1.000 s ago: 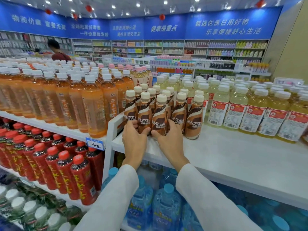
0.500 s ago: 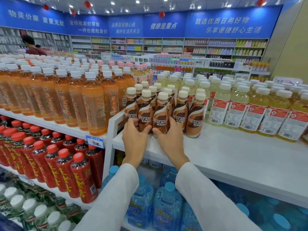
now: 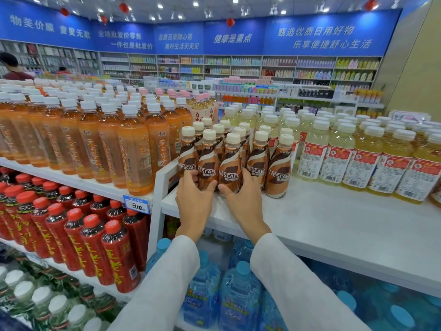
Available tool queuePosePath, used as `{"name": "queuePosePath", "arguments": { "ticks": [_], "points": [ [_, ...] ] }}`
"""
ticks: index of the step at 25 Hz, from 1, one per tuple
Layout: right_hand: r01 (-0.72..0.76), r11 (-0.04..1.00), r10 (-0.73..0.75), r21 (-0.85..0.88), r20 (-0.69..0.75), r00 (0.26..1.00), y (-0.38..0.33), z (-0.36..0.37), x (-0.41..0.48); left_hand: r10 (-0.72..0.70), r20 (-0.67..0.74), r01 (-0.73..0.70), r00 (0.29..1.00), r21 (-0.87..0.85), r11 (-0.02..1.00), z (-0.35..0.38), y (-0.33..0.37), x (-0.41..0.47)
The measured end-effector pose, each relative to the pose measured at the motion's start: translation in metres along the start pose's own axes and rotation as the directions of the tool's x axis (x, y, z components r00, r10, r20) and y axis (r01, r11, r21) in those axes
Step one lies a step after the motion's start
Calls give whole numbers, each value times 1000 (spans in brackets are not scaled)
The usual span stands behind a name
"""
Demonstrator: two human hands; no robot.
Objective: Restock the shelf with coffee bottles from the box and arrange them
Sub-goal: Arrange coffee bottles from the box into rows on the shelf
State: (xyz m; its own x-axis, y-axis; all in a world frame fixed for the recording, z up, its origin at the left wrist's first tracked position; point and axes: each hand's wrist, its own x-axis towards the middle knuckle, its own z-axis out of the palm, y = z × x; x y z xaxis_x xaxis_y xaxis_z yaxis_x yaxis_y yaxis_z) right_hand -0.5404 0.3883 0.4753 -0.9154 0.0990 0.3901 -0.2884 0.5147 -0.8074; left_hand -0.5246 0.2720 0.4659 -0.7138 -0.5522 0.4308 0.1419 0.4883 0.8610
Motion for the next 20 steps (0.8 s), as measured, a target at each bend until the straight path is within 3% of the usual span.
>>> {"name": "queuePosePath", "arguments": {
  "ticks": [13,20],
  "points": [
    [41,998,-45,56,72,996,9,-20,-34,-34,129,28,991,51,998,-27,-2,-28],
    [51,951,-151,306,313,938,15,-66,-126,-107,-21,109,994,82,991,-97,-15,-125]
  ]
}}
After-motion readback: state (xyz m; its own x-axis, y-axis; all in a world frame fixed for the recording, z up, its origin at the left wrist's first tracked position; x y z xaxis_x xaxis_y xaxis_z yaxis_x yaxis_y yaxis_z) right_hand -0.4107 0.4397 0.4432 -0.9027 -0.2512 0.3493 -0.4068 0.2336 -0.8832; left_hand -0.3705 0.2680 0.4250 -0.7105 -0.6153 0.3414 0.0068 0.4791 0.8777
